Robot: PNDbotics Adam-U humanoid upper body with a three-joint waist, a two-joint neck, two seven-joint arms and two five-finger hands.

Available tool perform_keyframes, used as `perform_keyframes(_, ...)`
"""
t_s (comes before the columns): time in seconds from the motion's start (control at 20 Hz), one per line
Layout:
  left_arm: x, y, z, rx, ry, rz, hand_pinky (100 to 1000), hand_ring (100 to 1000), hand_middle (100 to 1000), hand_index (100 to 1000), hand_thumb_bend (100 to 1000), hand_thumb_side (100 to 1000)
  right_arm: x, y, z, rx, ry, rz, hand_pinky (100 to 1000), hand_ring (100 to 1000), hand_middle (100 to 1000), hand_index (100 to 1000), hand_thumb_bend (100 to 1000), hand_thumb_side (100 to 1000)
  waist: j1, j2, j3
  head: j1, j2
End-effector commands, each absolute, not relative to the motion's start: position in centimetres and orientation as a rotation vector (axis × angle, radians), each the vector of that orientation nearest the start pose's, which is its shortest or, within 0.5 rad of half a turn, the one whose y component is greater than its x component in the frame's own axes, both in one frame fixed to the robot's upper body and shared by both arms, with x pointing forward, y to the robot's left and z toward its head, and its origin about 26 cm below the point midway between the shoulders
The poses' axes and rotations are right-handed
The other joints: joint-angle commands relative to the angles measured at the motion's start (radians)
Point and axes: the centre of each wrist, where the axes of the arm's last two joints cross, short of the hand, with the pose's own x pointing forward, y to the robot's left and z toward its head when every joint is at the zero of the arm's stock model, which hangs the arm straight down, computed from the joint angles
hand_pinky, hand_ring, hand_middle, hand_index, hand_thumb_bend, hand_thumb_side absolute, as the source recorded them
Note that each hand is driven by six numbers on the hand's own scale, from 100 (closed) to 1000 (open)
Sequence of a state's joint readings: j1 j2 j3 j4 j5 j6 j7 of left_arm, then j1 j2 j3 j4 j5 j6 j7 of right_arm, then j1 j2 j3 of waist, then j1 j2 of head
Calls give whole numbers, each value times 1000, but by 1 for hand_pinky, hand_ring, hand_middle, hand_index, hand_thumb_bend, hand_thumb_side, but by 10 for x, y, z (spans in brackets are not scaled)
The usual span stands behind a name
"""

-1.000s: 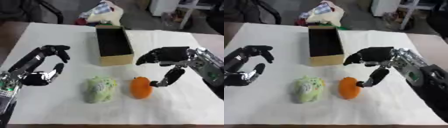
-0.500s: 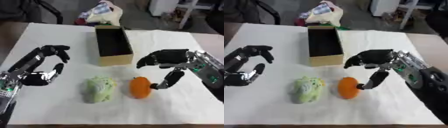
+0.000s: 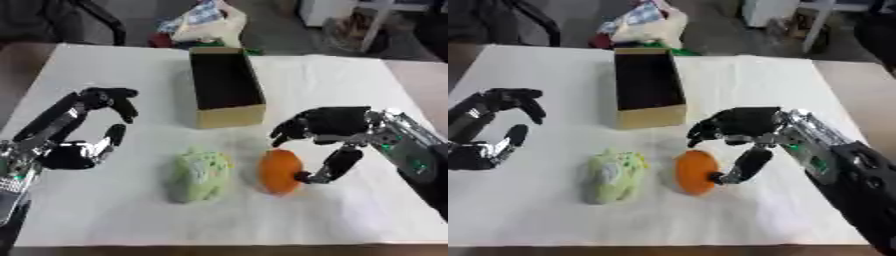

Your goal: Pick up objects on the table and place them in the box.

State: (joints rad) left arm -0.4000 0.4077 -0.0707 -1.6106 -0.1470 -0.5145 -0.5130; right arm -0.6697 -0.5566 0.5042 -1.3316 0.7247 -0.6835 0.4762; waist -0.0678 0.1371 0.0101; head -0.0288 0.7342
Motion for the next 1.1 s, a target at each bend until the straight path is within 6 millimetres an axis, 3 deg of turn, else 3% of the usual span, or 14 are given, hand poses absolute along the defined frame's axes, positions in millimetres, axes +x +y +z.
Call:
perform_keyframes(0.05,361,282,158,75,-2193,-1324,658,589,606,907,100,562,407,-239,139,315,1684,-2841,834,795,865,763,242,582,9,-8,1,-8,12)
perform_keyframes(0.2,362,281,158,74,-2197,-1324,658,589,607,907,100,562,407,-242,134,321,1753,-2818,819,766,821,591,146,554,13,-5,2,-12,11)
perform_keyframes(0.4,362,281,158,75,-2199,-1322,659,590,607,907,100,562,411,-251,134,378,1883,-2768,810,752,785,482,100,507,17,-4,2,-13,8)
perform_keyframes(0.55,362,282,158,76,-2200,-1319,659,590,607,907,100,562,417,-263,147,492,1990,-2723,810,748,780,473,100,485,18,-5,-1,-11,7)
perform_keyframes(0.8,361,282,157,76,-2198,-1315,659,590,608,907,100,561,430,-276,186,733,2185,-2574,819,751,780,487,100,444,20,-8,-5,-7,2)
perform_keyframes(1.1,362,280,156,66,-2202,-1317,660,590,608,907,100,560,450,-247,237,918,2195,-2391,835,766,790,489,100,408,29,-11,2,-10,-5)
